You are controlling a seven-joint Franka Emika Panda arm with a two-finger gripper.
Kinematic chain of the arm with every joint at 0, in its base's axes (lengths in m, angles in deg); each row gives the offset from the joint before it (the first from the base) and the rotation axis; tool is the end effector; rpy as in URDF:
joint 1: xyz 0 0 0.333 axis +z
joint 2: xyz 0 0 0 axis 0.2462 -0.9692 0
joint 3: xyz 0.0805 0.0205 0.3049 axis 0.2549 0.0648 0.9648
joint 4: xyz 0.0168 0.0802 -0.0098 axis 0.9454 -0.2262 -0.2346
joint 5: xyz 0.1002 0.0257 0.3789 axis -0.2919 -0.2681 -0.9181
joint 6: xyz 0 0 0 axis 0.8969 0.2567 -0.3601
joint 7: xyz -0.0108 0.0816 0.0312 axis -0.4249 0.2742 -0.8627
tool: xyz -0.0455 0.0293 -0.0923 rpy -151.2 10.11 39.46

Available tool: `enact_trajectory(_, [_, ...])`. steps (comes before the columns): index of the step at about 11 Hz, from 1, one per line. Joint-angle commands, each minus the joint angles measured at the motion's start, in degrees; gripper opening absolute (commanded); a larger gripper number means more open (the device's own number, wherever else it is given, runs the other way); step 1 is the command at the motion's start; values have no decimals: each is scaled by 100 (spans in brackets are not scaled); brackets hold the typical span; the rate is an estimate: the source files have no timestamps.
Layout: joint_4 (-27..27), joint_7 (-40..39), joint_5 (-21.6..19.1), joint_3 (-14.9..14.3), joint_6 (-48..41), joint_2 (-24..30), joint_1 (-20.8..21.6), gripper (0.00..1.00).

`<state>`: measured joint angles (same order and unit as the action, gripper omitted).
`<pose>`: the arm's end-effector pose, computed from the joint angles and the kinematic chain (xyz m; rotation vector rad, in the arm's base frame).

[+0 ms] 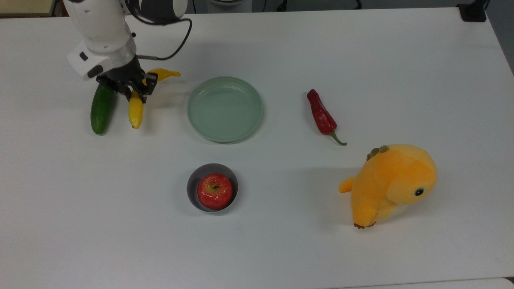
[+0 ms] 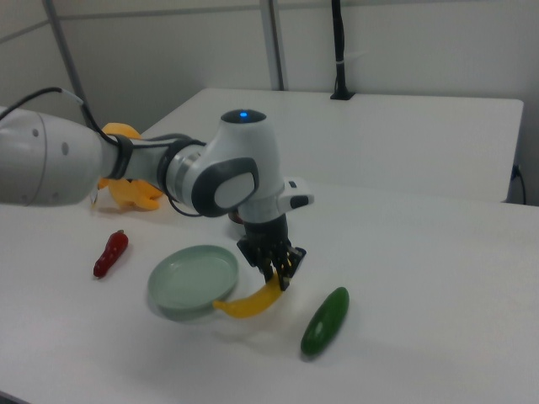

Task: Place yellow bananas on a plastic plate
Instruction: 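Close the gripper on the middle of the yellow banana, then lift the banana up off the table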

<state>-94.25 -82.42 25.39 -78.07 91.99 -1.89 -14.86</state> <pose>0.6073 -0.1566 0.3676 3.1111 0.0177 0.0329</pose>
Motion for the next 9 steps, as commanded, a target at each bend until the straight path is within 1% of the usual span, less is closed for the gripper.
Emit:
enact_trajectory(1, [182,82,-40,-9,-801,551,69,0])
enact_trajectory(3, [191,82,-48,0,-1179,929,78,0])
enact_trajectory(5, [191,108,-92,0,-1504,1246,270,0])
enact_trajectory(6, [199,300,-92,9,-1654,1326,358,0])
enact_trajectory(7, [356,519,-92,44,-1847,1326,411,0])
enact_trajectory(8, [471,643,-92,131,-2023,1318,438,0])
enact_trajectory(9, [489,845,-92,315,-2024,1309,447,0])
